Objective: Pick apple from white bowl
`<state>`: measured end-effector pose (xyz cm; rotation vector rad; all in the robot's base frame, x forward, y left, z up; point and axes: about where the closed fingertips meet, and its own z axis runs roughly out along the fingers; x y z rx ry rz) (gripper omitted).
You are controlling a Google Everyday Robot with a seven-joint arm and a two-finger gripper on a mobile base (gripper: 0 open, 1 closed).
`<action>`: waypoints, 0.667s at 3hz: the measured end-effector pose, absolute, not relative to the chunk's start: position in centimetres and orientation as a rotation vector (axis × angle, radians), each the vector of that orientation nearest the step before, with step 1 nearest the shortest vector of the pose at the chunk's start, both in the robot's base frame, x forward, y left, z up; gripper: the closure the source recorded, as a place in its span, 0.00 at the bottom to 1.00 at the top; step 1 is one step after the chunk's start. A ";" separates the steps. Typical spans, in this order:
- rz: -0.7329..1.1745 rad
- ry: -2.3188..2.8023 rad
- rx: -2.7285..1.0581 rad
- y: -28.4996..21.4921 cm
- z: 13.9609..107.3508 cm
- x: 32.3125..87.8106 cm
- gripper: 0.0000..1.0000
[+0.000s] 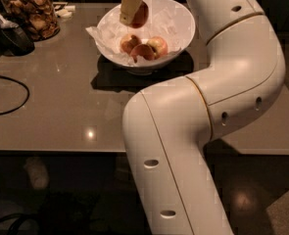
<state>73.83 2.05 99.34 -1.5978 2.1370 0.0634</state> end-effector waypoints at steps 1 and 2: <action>0.037 2.101 -1.605 2.7 101.9 72.7 1.00; 0.025 2.060 -1.606 3.0 104.1 71.7 1.00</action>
Offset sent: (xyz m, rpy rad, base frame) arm -0.0572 0.0003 0.0757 -0.0231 -0.0418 0.0563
